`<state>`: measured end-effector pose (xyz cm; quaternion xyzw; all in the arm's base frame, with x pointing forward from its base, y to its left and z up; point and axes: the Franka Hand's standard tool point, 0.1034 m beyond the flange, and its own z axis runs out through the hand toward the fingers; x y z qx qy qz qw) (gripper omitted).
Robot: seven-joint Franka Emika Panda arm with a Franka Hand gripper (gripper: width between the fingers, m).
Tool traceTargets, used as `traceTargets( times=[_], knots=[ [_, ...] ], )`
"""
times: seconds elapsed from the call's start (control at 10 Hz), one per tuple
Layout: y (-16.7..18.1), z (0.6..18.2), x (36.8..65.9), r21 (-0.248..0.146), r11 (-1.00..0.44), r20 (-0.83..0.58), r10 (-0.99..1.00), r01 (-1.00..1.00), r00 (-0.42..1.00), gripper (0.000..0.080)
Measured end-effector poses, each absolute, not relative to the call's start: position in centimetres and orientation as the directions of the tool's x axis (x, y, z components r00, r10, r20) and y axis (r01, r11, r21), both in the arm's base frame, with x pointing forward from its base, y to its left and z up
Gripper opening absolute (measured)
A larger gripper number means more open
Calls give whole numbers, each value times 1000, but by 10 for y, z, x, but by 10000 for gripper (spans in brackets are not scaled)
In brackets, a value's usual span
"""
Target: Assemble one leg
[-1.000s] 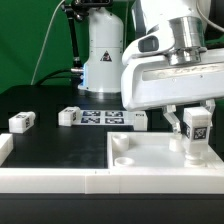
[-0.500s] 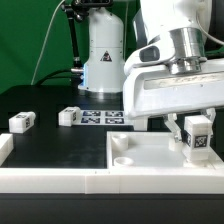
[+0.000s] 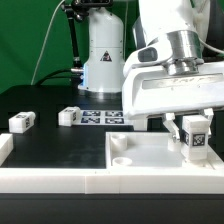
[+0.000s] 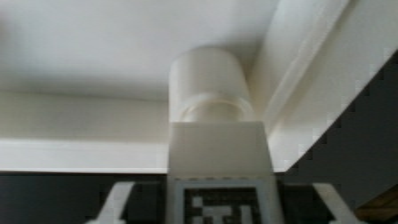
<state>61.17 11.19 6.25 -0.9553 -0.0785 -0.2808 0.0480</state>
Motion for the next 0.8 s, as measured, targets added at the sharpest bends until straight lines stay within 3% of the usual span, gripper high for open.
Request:
traceTargets(
  times=[0.1,0.2,0.4,0.7,0.8],
  knots=[
    [112,63,612,-48,-983,544,123,177,830,476],
    [112,63,612,-48,-983,544,123,177,830,591],
    [112,62,612,-48,-983,544,123,177,830,637],
    [112,63,612,-48,-983,542,123,177,831,646],
    [111,71,614,-49,-983,540,124,178,833,648]
  ],
)
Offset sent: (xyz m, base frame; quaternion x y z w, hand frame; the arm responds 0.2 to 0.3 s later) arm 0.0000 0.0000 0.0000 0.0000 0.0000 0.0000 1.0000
